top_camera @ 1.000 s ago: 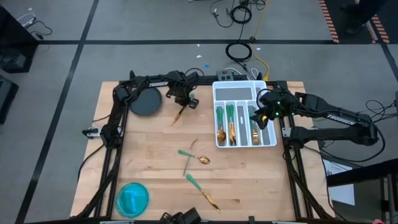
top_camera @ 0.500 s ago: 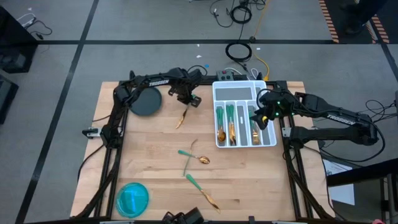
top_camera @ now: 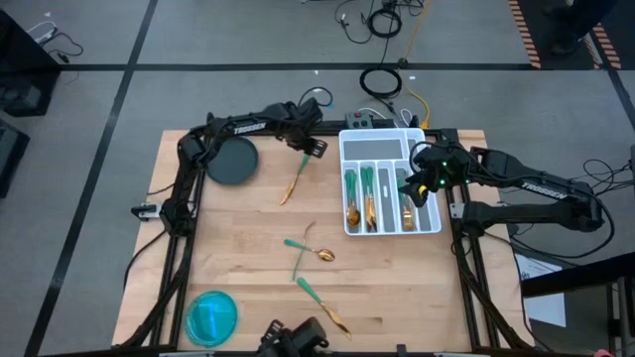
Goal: Sort silverware
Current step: Put the top green knife on the silverware tray with the other green knives
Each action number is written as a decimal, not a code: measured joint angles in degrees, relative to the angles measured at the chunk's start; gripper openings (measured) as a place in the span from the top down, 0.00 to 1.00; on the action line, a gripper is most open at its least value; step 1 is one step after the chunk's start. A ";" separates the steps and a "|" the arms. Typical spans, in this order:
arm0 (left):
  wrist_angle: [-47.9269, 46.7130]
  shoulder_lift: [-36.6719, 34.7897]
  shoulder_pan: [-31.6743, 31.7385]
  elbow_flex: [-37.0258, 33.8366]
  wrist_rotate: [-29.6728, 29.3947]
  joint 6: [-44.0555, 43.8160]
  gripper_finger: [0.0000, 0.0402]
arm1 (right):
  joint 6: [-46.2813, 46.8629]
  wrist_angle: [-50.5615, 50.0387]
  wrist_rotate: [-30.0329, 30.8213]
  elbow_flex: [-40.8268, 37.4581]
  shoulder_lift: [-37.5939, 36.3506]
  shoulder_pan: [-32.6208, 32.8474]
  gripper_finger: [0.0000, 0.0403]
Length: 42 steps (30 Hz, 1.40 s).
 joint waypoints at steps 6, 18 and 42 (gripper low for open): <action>-3.73 -0.07 0.10 -0.41 -0.20 -0.17 0.56 | -0.01 0.01 0.00 0.00 0.00 0.00 0.44; -4.19 4.53 -1.49 -0.74 -0.14 -0.21 0.55 | -0.02 0.01 0.02 0.00 0.00 0.00 0.44; -11.03 8.68 -2.65 0.22 4.39 -0.30 0.94 | 0.63 0.01 0.24 0.00 -0.01 -0.04 0.44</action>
